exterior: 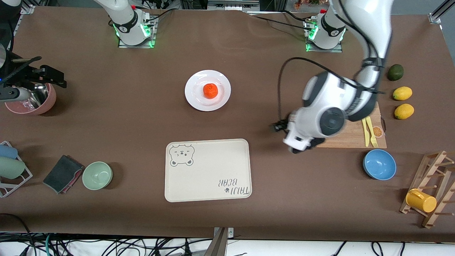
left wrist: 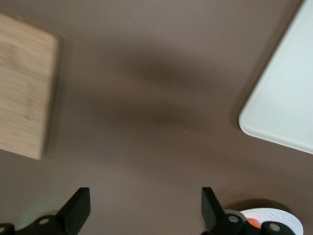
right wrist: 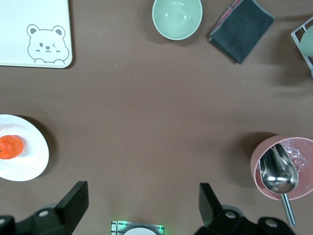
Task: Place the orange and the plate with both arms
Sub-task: 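Open the left gripper and withdraw it back to rest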
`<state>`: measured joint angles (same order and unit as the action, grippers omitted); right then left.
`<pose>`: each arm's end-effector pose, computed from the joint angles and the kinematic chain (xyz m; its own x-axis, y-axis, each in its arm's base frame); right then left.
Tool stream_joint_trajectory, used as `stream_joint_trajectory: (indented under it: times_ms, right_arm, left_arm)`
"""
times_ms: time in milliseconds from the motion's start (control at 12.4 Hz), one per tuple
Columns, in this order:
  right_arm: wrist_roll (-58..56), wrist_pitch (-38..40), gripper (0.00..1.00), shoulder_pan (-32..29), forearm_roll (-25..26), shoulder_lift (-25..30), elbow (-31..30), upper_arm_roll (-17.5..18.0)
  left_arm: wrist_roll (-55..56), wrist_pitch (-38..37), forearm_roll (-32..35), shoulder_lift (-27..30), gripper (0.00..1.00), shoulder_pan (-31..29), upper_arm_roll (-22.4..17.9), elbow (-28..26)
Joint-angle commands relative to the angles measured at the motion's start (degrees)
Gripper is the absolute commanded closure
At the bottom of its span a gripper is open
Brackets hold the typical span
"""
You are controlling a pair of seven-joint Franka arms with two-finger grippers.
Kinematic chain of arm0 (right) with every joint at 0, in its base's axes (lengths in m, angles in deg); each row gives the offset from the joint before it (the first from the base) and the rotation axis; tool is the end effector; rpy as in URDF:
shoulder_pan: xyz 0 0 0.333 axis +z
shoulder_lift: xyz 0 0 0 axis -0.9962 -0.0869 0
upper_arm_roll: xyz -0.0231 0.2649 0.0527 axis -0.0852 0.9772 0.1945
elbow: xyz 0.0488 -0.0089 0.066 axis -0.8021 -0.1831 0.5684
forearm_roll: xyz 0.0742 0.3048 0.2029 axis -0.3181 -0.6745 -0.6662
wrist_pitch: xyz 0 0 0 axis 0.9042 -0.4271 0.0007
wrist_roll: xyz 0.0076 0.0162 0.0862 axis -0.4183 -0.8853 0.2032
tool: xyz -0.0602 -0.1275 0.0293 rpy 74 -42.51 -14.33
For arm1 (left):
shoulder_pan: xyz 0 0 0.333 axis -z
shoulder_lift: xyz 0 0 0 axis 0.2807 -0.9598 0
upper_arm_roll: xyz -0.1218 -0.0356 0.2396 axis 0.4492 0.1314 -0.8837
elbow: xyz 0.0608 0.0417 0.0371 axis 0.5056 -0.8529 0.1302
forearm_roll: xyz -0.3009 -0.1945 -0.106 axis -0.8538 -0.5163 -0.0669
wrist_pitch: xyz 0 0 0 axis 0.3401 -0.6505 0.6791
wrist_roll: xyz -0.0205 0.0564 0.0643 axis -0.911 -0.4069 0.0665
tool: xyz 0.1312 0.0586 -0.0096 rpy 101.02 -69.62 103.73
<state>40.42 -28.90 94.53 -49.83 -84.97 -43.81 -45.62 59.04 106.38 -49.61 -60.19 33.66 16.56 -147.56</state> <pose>0.5431 -0.0021 0.5197 0.9862 0.0910 -0.1384 0.0922 -0.9957 0.0026 0.5863 -0.2218 0.2926 0.8604 0.3463 -0.3739 0.3775 -0.9260 0.0111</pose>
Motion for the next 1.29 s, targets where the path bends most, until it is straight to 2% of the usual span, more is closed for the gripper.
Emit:
stream_joint_trajectory:
  times_ms: [0, 241, 482, 723, 965, 1045, 1206]
  right_arm:
    - [0.3, 1.4, 0.00, -2.2, -0.8, -0.5, 0.4, -0.2]
    - [0.4, 0.8, 0.00, -4.3, -1.1, -1.0, 0.6, -0.4]
    - [0.6, 0.9, 0.00, -5.2, -3.0, -1.5, 0.7, -0.2]
    - [0.3, 0.9, 0.00, -4.6, -2.3, -2.8, 1.1, 0.3]
    - [-4.3, 2.3, 0.00, -4.4, -1.9, -2.2, 0.8, 1.3]
    - [-4.4, 2.4, 0.00, -3.8, -2.2, -2.4, 0.5, 1.5]
    - [-3.2, 2.4, 0.00, -1.7, -2.6, -2.6, -0.4, 2.8]
  left_arm:
    - [-9.9, -1.9, 1.6, 1.8, 0.00, -8.0, 0.9, -1.4]
    - [-19.6, -2.5, 4.9, 1.7, 0.00, -14.5, 0.9, -1.4]
    - [-28.8, -2.5, 8.8, 3.0, 0.00, -18.6, 0.9, -1.4]
    - [-34.3, -4.6, 12.1, 5.8, 0.00, -19.5, 0.8, -1.4]
    - [-34.9, -5.1, 12.0, 7.2, 0.00, -20.5, 1.2, -0.7]
    - [-35.3, -4.9, 11.2, 8.5, 0.00, -21.9, 1.3, 0.5]
    - [-39.4, -3.5, 11.9, 15.6, 0.00, -20.0, 0.9, -3.2]
